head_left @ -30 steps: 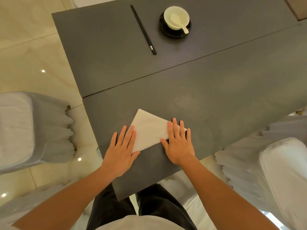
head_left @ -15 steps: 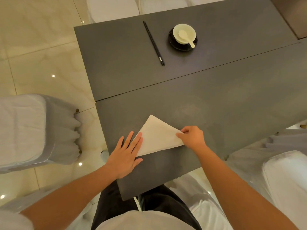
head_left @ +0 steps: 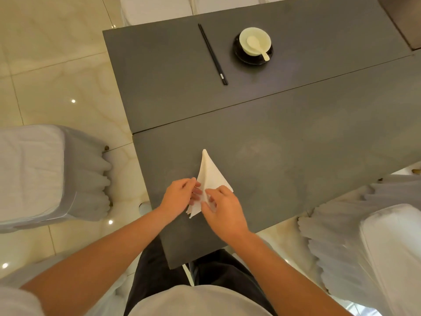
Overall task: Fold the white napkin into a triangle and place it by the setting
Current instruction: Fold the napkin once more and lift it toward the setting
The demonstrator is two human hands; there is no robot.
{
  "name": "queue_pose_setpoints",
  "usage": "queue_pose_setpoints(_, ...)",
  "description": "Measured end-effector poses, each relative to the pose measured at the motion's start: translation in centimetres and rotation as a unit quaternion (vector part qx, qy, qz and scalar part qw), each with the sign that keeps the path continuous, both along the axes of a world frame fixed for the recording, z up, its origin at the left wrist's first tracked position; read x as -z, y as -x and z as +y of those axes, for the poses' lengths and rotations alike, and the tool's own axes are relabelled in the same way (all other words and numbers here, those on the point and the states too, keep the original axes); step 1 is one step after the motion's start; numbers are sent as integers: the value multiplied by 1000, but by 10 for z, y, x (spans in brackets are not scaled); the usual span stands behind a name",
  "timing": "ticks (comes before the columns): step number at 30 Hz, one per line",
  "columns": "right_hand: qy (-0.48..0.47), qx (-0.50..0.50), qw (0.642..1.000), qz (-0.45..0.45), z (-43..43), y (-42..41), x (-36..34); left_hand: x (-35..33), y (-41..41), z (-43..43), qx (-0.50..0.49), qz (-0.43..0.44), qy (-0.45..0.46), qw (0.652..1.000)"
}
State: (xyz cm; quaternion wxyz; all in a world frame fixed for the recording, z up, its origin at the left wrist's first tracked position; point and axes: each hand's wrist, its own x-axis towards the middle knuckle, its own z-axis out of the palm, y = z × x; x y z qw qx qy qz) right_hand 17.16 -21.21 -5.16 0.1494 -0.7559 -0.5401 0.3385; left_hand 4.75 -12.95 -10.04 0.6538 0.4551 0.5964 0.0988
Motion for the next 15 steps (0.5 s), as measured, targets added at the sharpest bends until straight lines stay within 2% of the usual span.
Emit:
queue_pose_setpoints(2,29,8,999,34,-3,9,5,-5,-1,7,-45,-30,110,992)
queue_pose_setpoints(5,64,66,988,121,-8,11,15,-5,3,11,-19,-40,132,990)
queue_pose_setpoints(9,63,191,961,192,-18,-5,28,0,3,9,30,-5,81,996)
queue_pose_setpoints(11,75,205,953,212,-19,-12,26,0,0,5,105,54,17,993)
queue_pose_setpoints(13,79,208,952,211,-18,-17,24,1,-3,-1,184,118,-53,974)
queue_pose_setpoints(15,70,202,959,188,-15,-21,23,4,-6,-4,188,143,-76,969)
